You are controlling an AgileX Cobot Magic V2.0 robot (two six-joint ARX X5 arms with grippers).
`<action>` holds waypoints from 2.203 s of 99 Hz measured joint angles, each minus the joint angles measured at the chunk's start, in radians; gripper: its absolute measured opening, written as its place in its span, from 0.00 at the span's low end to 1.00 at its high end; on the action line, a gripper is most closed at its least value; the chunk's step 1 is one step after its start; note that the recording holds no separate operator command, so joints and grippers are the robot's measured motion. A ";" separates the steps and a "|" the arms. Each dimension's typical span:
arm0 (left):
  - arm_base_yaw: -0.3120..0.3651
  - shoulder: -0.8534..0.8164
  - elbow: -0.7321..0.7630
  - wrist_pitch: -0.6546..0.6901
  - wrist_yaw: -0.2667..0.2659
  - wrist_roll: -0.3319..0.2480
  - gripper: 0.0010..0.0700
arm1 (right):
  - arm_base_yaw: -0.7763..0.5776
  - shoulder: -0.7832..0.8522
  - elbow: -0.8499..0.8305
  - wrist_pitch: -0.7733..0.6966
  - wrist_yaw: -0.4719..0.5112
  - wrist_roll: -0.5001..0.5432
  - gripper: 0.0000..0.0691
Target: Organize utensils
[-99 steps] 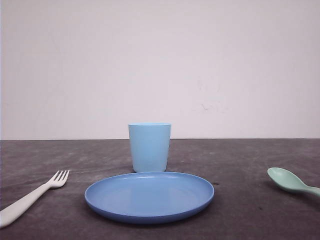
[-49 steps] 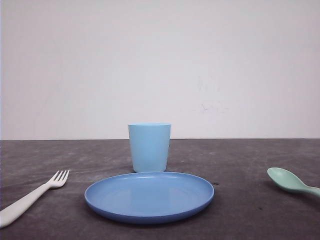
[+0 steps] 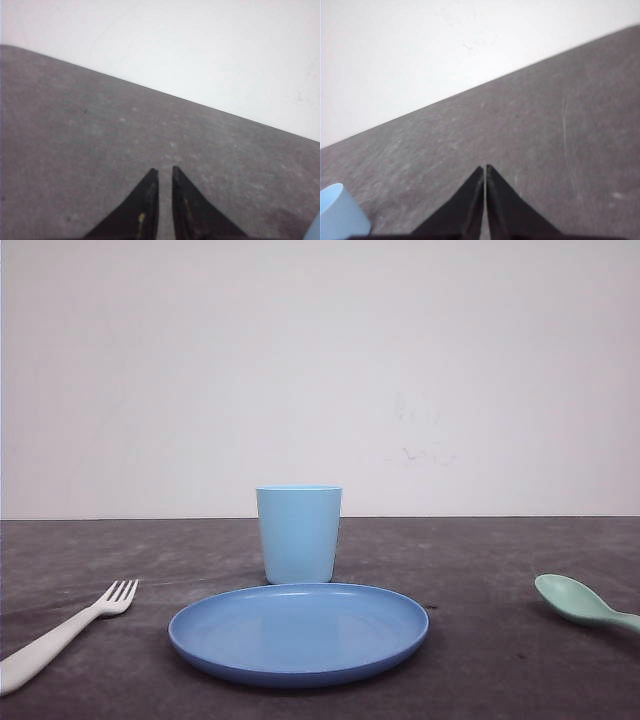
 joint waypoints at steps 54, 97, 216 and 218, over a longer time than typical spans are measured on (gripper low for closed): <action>0.000 0.612 0.664 -0.407 0.047 0.084 0.02 | 0.068 0.628 0.748 -0.424 0.043 -0.294 0.01; -0.075 0.843 0.729 -0.571 0.142 0.105 0.58 | 0.187 0.830 0.818 -0.599 0.043 -0.380 0.57; -0.527 1.436 0.729 -0.473 0.030 -0.121 0.38 | 0.206 0.842 0.818 -0.610 0.043 -0.378 0.59; -0.527 1.438 0.729 -0.470 0.030 -0.122 0.36 | 0.206 0.842 0.818 -0.611 0.043 -0.378 0.59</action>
